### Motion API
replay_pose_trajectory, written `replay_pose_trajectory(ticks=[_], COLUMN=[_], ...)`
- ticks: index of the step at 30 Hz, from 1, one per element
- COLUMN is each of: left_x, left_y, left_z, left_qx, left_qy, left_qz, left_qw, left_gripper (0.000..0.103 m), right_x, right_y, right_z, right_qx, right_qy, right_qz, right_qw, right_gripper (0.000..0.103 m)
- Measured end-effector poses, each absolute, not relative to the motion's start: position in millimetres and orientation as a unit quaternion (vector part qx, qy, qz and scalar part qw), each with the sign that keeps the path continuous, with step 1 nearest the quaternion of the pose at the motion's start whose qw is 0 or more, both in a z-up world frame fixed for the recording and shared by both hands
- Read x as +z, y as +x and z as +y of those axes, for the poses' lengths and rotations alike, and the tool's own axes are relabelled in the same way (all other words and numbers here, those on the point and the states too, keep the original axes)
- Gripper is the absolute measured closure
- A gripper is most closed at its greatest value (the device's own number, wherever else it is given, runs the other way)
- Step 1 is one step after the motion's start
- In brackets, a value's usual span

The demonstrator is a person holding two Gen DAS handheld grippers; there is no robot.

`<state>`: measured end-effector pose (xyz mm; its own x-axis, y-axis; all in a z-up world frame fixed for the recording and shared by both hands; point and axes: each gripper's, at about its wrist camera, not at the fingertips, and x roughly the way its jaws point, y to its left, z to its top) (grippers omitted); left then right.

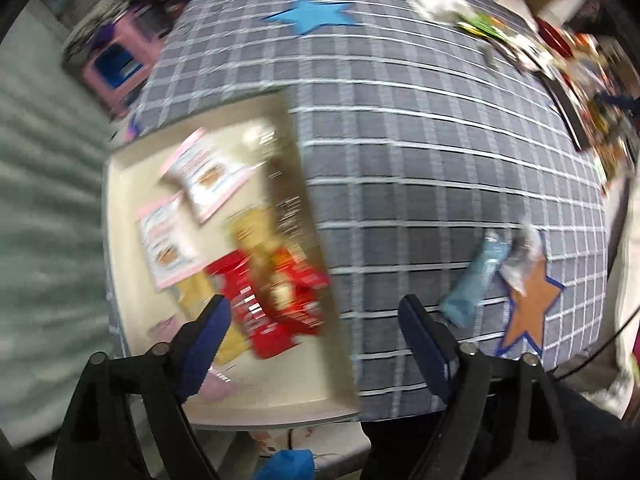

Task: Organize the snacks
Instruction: 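Open both tools to drop the snacks into the cream box, then move both tools back to the snacks on the orange star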

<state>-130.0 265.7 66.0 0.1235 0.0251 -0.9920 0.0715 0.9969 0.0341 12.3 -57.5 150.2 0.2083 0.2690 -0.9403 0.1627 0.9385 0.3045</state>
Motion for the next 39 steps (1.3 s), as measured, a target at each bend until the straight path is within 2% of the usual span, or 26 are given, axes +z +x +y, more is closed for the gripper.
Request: replay_pose_trajectory(ticks=[5,11,15,20,25,28,34,39], left_x=[87,107,117,129,130,128,123,101], left_y=[-113,-126,-139,-152,-155,-152,-145,-137], left_z=[213,173,165,168,165,160,156,163], left_qx=[-0.034,-0.008,0.026,0.054,0.071,0.07,0.06,0.036], left_qy=[0.049,0.064,0.065,0.046,0.043,0.045,0.058,0.071], left_qz=[0.661,0.655,0.653,0.663,0.671,0.672,0.665,0.68], left_qw=[0.748,0.753,0.754,0.745,0.736,0.736,0.742,0.729], left_gripper=[0.014,0.014,0.014,0.014,0.014,0.014,0.014,0.014], right_x=[230,299,316,321,312,275,172,84], right_y=[19,14,16,19,21,18,-14,-58], right_z=[-255,-407,-469,-500,-501,-466,-339,-187], right_qx=[-0.197,-0.319,-0.375,-0.391,-0.357,-0.294,-0.135,0.036], right_qy=[0.287,0.353,0.386,0.405,0.398,0.388,0.316,0.17], right_qz=[0.463,0.316,0.269,0.243,0.28,0.34,0.526,0.675], right_qw=[0.815,0.821,0.799,0.79,0.798,0.805,0.778,0.718], right_gripper=[0.0,0.0,0.0,0.0,0.0,0.0,0.0,0.0])
